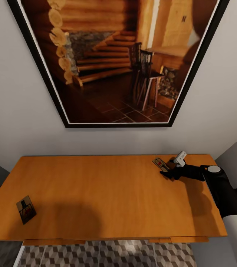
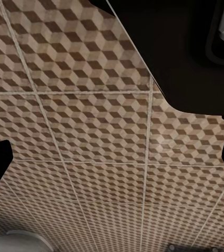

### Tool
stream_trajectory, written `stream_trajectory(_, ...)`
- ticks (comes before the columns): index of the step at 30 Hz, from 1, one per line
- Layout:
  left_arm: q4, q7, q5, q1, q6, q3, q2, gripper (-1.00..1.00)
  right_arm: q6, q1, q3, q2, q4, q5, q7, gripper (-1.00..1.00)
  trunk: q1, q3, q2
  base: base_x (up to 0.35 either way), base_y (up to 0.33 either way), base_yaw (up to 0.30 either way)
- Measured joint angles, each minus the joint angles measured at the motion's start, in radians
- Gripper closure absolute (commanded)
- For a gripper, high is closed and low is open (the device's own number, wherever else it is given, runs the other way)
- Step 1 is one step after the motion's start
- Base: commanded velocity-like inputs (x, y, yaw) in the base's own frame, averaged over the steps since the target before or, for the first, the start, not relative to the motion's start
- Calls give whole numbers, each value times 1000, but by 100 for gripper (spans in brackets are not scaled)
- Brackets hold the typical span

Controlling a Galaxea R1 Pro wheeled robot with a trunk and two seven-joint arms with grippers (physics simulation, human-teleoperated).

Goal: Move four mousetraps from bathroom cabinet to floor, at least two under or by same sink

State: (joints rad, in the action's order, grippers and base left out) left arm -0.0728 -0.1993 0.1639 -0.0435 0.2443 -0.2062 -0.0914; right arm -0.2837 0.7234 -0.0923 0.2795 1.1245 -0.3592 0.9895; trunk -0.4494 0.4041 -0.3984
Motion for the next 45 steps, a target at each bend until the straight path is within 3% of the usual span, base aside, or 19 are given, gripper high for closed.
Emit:
stream_trajectory(1, 0, 0, 0, 0, 0, 0, 0, -100, 0, 0, 0, 0, 0, 0, 0, 100, 0, 0, 0, 0, 0, 0)
stream_trajectory(36, 1, 0, -1, 0, 0, 0, -2, -100, 0, 0, -11, 0, 12, 1, 6, 100, 0, 0, 0, 0, 0, 0)
stream_trajectory(45, 1, 0, -1, 0, 0, 0, -1, -100, -38, 0, -29, 2, 102, 3, 10, 100, 0, 0, 0, 0, 0, 0)
